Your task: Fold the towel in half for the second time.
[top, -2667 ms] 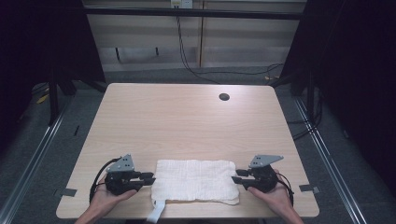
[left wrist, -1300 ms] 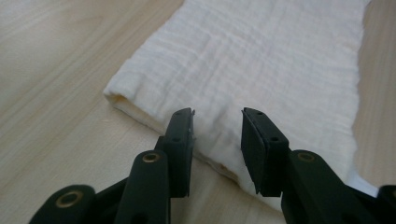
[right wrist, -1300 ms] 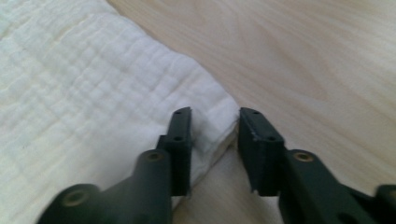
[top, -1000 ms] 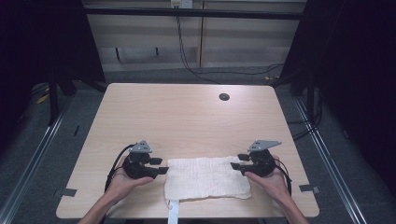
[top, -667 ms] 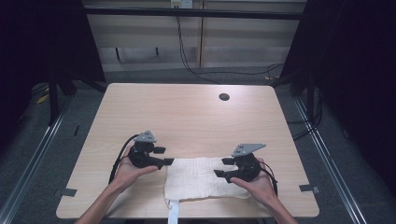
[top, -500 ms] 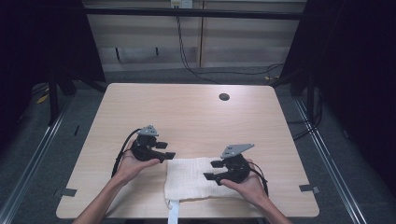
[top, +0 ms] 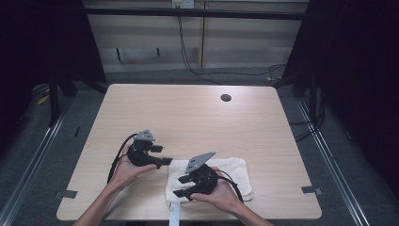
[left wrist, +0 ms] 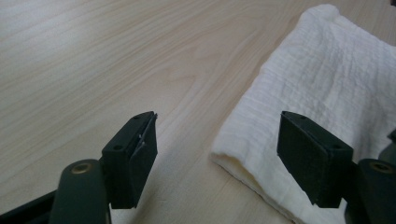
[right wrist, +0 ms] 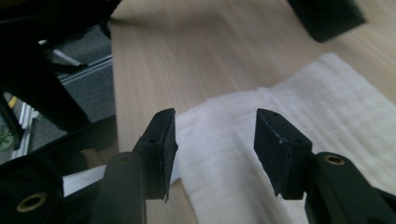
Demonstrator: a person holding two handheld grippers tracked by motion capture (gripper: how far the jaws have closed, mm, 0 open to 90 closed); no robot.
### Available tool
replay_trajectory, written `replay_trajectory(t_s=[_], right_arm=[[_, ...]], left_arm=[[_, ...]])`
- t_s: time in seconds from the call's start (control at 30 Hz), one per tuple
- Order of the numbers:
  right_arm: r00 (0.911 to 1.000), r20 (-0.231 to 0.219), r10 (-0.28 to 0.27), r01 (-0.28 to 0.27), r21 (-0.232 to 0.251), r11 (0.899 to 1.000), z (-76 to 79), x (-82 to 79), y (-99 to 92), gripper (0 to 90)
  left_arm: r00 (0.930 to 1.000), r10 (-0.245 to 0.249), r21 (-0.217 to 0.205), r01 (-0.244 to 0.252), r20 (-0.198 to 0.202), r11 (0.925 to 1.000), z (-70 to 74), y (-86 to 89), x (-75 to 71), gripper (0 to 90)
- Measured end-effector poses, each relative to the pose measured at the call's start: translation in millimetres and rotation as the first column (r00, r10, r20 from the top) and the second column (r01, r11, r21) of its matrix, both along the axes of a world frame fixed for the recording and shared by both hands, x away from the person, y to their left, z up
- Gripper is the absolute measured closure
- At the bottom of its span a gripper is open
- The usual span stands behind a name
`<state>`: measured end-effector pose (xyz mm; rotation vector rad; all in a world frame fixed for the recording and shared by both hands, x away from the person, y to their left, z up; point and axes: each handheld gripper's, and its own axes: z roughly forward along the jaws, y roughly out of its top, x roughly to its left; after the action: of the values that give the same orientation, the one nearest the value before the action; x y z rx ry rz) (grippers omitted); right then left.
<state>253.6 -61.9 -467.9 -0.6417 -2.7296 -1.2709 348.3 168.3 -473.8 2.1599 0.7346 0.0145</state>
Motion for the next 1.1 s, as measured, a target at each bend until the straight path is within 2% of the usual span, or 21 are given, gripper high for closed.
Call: replay_trajectory(t_s=[0.07,0.13,0.27,0.4,0.47,0.5,0.57,0.6,0.67,0.77,0.8,0.93,1.03,1.1], right_arm=[[0.9999,-0.008,0.011,-0.011,-0.002,1.0,-1.3,0.8,5.3,47.3],[0.9999,-0.004,0.014,-0.014,0.03,0.999,-3.5,1.5,9.0,53.2],[0.9997,-0.018,0.018,-0.018,0.01,1.0,-6.3,-0.4,14.2,52.7],[0.9991,-0.021,0.037,-0.037,-0.02,0.999,-10.7,-1.0,20.4,53.6],[0.9988,-0.021,0.045,-0.045,-0.014,0.999,-12.6,-3.1,23.6,54.0],[0.9984,-0.02,0.053,-0.053,-0.016,0.998,-13.5,-4.7,25.3,55.6],[0.9986,-0.007,0.053,-0.053,-0.04,0.998,-14.5,-9.1,27.6,55.9],[0.9986,-0.009,0.052,-0.052,-0.038,0.998,-15.2,-9.2,28.1,55.9],[0.9986,0.018,0.05,-0.049,-0.054,0.997,-16.1,-7.2,28.3,55.9],[0.9993,0.018,0.032,-0.031,-0.047,0.998,-17.8,-1.4,25.0,55.7],[0.9996,0.019,0.02,-0.018,-0.055,0.998,-18.9,-0.5,24.7,54.8],[0.9993,0.021,0.032,-0.03,-0.093,0.995,-26.6,-0.3,24.8,50.1],[0.9989,0.029,0.037,-0.035,-0.064,0.997,-26.8,-4.3,27.6,48.2],[0.997,0.067,0.039,-0.033,-0.079,0.996,-29.3,-7.7,30.6,47.8]], left_arm=[[0.9999,-0.013,0.011,0.013,-0.009,0.9999,-3.7,-1.2,0.9,29.2],[0.9997,-0.015,0.015,0.016,-0.017,0.9998,-6.5,-2.3,0.8,29.3],[0.9995,-0.012,0.024,0.013,-0.029,0.9996,-10.4,-3.5,0.3,27.3],[0.9998,0.004,0.036,-0.003,-0.02,0.9993,-11.7,-2.3,-0.8,26.9],[0.9999,0.015,0.045,-0.015,-0.004,0.9989,-8.1,0.1,-0.4,26.9],[0.9997,0.024,0.036,-0.024,-0.001,0.9991,-7.0,0.8,-0.7,26.9],[0.9996,0.027,0.034,-0.027,0.004,0.999,-5.8,2.7,-0.9,27.1],[0.9996,0.029,0.038,-0.029,0.005,0.9988,-5.8,3.0,-1.2,27.3],[0.9998,0.021,0.038,-0.021,0.003,0.9991,-7.5,2.9,-1.7,28.6],[0.9999,0.01,0.04,-0.011,0.008,0.9992,-8.8,1.5,-2.8,29.7],[0.9998,0.014,0.044,-0.015,0.015,0.9989,-9.0,0.5,-3.4,29.4],[0.9996,0.023,0.045,-0.024,0.016,0.9987,-8.8,0.2,-3.4,28.9],[0.9996,0.023,0.043,-0.024,0.015,0.9988,-8.8,0.9,-3.2,28.7],[0.9994,0.027,0.043,-0.027,0.022,0.9987,-7.9,1.6,-3.4,28.9]])
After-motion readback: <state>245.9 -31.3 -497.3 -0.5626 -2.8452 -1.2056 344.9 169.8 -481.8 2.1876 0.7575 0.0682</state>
